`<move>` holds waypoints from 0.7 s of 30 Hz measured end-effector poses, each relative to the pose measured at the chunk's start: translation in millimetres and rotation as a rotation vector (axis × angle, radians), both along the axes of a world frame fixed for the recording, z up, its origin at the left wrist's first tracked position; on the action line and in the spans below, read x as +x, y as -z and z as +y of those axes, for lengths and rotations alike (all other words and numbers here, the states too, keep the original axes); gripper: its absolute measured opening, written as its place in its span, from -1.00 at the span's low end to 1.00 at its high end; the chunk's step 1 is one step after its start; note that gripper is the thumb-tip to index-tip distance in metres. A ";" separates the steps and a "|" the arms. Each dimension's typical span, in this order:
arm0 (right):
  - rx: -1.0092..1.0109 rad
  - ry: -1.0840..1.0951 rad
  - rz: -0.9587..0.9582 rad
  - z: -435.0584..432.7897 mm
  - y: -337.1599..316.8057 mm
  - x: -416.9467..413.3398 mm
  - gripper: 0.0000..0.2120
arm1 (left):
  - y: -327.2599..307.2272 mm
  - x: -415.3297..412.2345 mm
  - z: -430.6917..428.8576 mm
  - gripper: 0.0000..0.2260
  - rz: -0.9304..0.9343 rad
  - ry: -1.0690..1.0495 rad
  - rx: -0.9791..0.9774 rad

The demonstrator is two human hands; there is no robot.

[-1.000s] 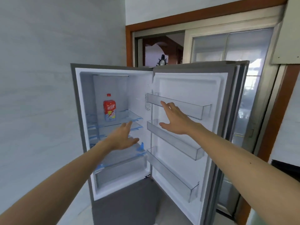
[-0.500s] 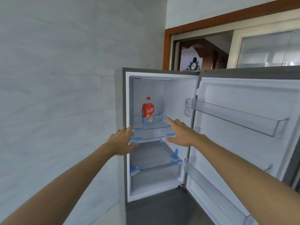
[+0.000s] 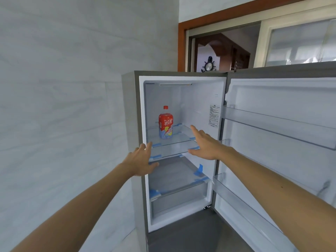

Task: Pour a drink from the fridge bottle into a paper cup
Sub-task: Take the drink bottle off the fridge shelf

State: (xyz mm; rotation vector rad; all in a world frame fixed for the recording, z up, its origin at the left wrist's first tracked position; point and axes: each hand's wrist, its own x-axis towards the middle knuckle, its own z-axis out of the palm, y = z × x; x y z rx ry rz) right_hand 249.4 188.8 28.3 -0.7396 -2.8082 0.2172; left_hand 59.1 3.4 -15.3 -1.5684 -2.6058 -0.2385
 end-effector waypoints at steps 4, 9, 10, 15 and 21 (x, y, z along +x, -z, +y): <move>-0.005 0.001 0.004 19.5 5.9 -12.1 -0.07 | 3.7 -7.9 19.5 -0.22 -0.006 0.008 0.005; -0.019 -0.035 0.003 55.3 9.4 -32.8 -0.10 | 4.9 -22.7 50.7 -0.22 -0.024 -0.003 0.001; -0.020 -0.043 0.003 64.2 9.1 -37.2 -0.10 | 4.0 -26.6 58.1 -0.21 -0.029 -0.008 0.008; -0.010 -0.080 0.005 113.8 3.3 -60.2 -0.13 | -4.0 -40.4 100.4 -0.21 -0.016 -0.054 0.029; -0.019 -0.135 -0.021 166.5 4.4 -81.9 -0.12 | -8.3 -49.6 150.3 -0.20 -0.055 -0.115 0.039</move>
